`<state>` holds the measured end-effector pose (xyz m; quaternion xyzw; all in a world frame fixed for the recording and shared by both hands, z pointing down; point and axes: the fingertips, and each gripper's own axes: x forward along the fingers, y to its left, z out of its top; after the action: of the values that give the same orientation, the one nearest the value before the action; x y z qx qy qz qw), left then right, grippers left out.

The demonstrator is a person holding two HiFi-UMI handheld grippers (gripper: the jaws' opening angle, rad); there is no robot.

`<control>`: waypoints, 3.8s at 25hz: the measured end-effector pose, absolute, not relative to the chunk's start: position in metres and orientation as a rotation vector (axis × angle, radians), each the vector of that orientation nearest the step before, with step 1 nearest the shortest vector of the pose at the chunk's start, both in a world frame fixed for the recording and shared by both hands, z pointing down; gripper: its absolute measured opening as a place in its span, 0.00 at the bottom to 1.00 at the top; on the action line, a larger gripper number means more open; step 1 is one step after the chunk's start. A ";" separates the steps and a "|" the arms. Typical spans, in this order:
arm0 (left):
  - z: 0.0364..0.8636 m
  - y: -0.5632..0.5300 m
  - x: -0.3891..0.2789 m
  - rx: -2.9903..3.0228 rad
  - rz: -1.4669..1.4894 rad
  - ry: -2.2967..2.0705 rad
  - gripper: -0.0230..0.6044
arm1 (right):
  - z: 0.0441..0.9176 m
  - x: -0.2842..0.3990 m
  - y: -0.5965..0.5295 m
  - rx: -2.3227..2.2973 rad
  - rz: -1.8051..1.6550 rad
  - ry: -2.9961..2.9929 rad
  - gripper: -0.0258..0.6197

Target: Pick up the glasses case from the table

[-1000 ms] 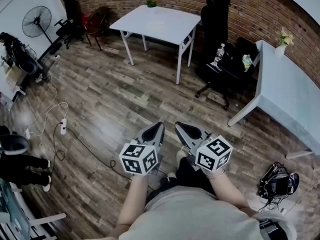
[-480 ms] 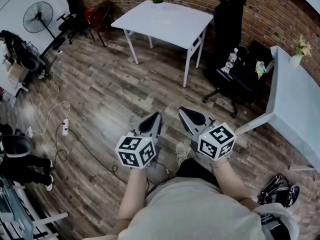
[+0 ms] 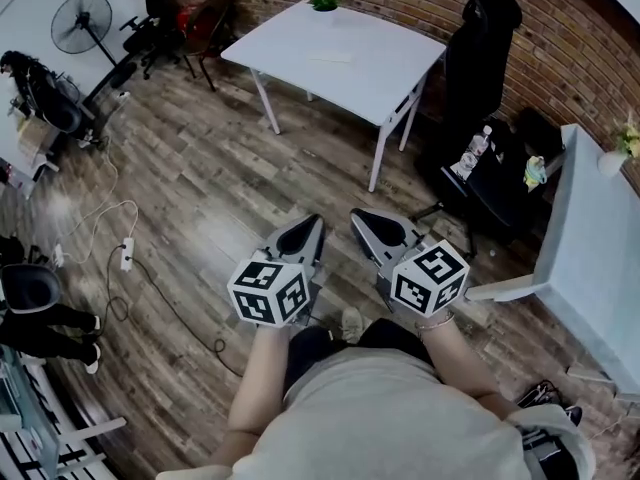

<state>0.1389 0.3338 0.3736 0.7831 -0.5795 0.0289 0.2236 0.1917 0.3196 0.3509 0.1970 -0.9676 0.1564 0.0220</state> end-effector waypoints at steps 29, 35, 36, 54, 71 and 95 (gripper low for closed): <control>0.387 0.067 -0.007 2.241 0.163 -1.478 0.06 | 0.360 0.079 0.052 0.866 0.537 -2.938 0.04; 0.384 0.004 -0.060 2.256 0.122 -1.433 0.06 | 0.358 0.024 -0.005 0.911 0.501 -2.916 0.04; 0.385 -0.003 -0.066 2.256 0.115 -1.419 0.06 | 0.357 0.017 -0.011 0.919 0.495 -2.913 0.04; 0.408 -0.080 -0.090 2.214 0.047 -1.324 0.06 | 0.385 -0.028 -0.089 0.880 0.471 -2.808 0.04; 0.418 -0.236 -0.138 2.122 0.066 -1.436 0.06 | 0.398 -0.077 -0.273 0.611 0.269 -2.746 0.04; 0.516 -0.316 -0.151 1.906 0.172 -1.406 0.06 | 0.548 -0.096 -0.379 0.030 -0.044 -2.305 0.46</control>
<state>-0.1513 -0.3156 0.5164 0.7444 -0.5492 0.0672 0.3739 -0.0958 -0.3791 0.5476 0.0120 -0.9136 -0.0175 0.4061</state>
